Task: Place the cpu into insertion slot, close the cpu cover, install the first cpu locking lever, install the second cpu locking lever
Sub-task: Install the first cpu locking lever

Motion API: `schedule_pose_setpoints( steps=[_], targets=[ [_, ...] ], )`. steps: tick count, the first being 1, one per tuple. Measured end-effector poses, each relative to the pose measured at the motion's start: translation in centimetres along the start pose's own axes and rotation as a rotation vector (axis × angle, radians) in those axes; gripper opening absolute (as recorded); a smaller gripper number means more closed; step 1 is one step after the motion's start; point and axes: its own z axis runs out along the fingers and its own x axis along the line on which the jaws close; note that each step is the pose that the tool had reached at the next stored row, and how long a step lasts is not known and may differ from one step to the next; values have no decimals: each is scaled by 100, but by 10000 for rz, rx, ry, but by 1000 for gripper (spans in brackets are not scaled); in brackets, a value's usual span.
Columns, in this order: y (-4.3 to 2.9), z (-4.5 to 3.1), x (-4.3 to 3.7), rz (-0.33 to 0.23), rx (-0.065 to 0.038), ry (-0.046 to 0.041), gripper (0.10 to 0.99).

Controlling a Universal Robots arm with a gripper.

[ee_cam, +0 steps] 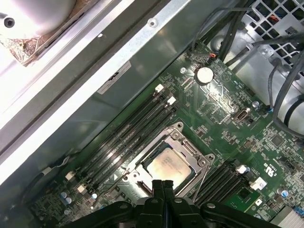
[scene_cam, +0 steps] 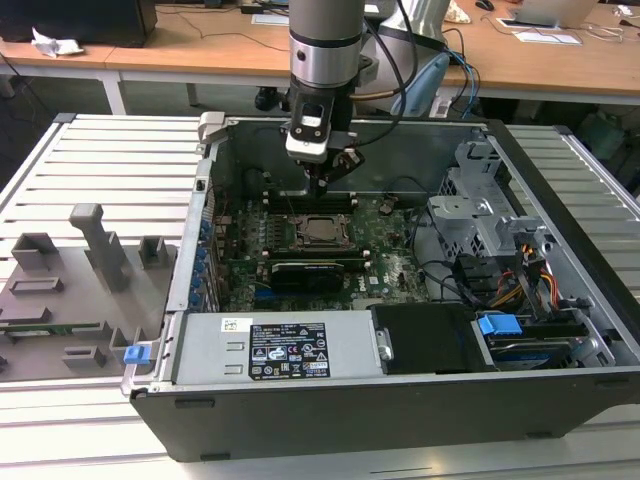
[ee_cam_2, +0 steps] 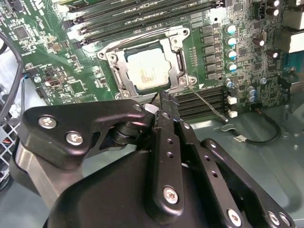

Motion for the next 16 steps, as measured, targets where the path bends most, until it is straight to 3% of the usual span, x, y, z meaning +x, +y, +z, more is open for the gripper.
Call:
schedule_pose_setpoints(
  steps=[16],
  targets=[
    [0, 1, 0, -1959, 8, 103, 106]
  ],
)
